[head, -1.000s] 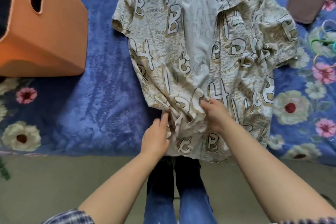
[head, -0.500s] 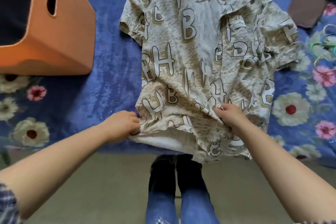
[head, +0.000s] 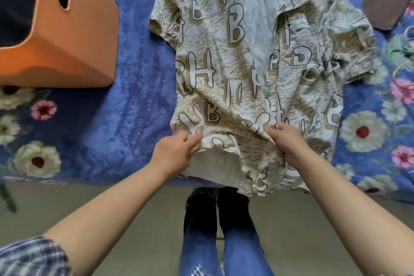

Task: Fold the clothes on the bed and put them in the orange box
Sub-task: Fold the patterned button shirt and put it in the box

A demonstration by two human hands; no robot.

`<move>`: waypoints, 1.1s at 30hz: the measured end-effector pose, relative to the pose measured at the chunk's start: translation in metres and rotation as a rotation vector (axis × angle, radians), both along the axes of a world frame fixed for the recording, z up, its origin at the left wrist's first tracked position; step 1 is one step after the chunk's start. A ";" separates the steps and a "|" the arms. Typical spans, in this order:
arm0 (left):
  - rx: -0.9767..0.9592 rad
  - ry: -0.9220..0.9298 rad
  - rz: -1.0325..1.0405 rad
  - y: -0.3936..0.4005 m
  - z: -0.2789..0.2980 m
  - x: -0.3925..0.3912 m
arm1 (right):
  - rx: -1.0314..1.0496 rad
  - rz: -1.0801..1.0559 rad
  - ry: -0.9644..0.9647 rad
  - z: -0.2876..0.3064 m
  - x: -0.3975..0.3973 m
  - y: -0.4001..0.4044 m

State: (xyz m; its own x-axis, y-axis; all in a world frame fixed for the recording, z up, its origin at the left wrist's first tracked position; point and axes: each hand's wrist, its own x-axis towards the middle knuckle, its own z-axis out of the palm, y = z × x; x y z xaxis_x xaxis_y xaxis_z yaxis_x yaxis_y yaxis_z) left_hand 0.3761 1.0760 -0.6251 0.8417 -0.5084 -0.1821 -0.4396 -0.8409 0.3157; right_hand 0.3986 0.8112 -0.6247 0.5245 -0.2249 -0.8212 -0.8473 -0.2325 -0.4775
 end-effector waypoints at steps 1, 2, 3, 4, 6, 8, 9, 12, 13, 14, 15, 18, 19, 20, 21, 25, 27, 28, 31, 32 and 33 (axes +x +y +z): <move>-0.089 0.018 -0.054 0.006 0.005 -0.002 | -0.040 0.069 -0.026 0.005 0.000 0.001; -0.143 0.034 -0.101 0.017 0.005 -0.005 | -0.077 0.146 -0.053 0.008 -0.001 0.003; -0.148 0.068 -0.114 0.026 0.007 -0.007 | -0.096 0.212 -0.064 0.010 -0.001 0.005; -0.129 0.077 -0.080 0.036 0.005 -0.010 | -0.107 0.264 -0.061 0.010 -0.002 0.007; -0.021 0.211 0.067 0.055 0.005 -0.007 | -0.148 0.354 -0.002 0.007 -0.003 0.011; 0.167 0.571 0.162 0.071 0.012 -0.003 | -0.175 0.442 0.101 0.005 -0.005 0.015; 0.201 0.745 0.175 0.078 0.013 -0.002 | -0.163 0.491 0.164 0.006 -0.006 0.016; 0.300 1.013 0.185 0.088 0.006 -0.004 | -0.153 0.670 0.286 0.003 -0.014 0.023; 0.344 1.052 0.133 0.085 0.003 -0.004 | -0.174 0.709 0.296 -0.001 -0.018 0.027; 0.424 1.100 0.067 0.081 -0.001 -0.003 | -0.217 0.743 0.291 -0.005 -0.022 0.029; 0.546 1.132 -0.015 0.073 -0.001 -0.003 | -0.272 0.783 0.278 -0.008 -0.025 0.032; 0.847 1.115 -0.149 0.056 -0.010 0.002 | -0.326 0.920 0.271 -0.007 -0.026 0.033; 0.862 1.049 -0.127 0.049 -0.012 0.005 | -0.322 0.970 0.293 -0.005 -0.022 0.032; 0.848 0.966 -0.089 0.041 -0.009 0.010 | -0.325 1.000 0.307 -0.003 -0.017 0.030; 0.816 0.889 -0.048 0.031 -0.002 0.018 | -0.330 0.998 0.304 0.001 -0.009 0.027; 0.591 0.620 0.044 -0.021 0.023 0.064 | -0.399 0.945 0.158 0.021 0.032 0.013; 0.470 0.538 0.099 -0.046 0.033 0.091 | -0.431 0.905 0.072 0.031 0.055 0.005; 0.405 0.502 0.130 -0.057 0.037 0.104 | -0.434 0.874 0.038 0.035 0.067 0.000; 0.221 0.435 0.243 -0.096 0.045 0.152 | -0.440 0.736 -0.039 0.042 0.108 -0.024; 0.172 0.414 0.279 -0.106 0.047 0.168 | -0.419 0.666 -0.061 0.043 0.123 -0.032; 0.133 0.397 0.317 -0.116 0.048 0.182 | -0.373 0.562 -0.094 0.042 0.135 -0.040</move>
State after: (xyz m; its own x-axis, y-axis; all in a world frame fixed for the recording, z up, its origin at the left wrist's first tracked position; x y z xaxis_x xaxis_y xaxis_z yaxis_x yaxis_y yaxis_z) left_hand 0.5578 0.9600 -0.5773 0.8037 -0.1902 -0.5639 -0.0249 -0.9575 0.2875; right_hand 0.5337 0.7715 -0.5823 0.7094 -0.1566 -0.6872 -0.5086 -0.7886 -0.3455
